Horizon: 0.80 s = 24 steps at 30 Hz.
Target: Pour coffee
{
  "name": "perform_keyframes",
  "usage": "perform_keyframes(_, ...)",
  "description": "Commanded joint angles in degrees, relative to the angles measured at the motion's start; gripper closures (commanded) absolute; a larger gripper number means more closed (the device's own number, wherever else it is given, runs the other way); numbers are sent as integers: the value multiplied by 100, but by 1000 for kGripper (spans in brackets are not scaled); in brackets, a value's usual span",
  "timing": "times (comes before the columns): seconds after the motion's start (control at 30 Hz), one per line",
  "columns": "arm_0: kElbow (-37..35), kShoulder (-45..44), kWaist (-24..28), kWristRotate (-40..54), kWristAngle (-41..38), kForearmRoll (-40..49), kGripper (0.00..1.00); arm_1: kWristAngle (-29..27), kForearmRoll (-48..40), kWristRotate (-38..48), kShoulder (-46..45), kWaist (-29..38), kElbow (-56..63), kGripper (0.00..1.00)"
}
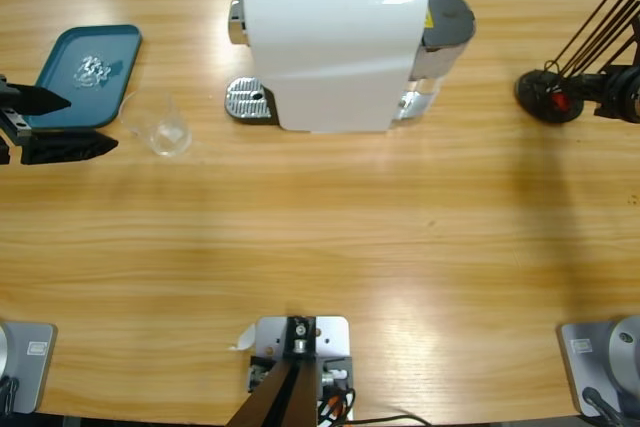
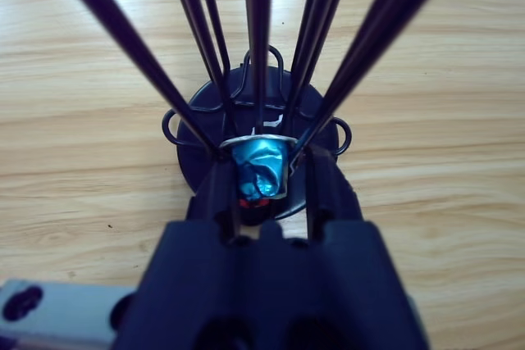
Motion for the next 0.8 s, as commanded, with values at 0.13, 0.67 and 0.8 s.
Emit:
perform_keyframes(0.13,257,-161,60,-101,-55,-57,96,221,76,-97,-294,-39,-55,906)
perform_keyframes(0.67,300,-161,60,-135,-55,-57,96,358,4,-92,-301,-39,-106,906)
perform_keyframes(0.8,370,-159,60,-144,-55,-57,96,375,171,-89,-550,-39,-346,906)
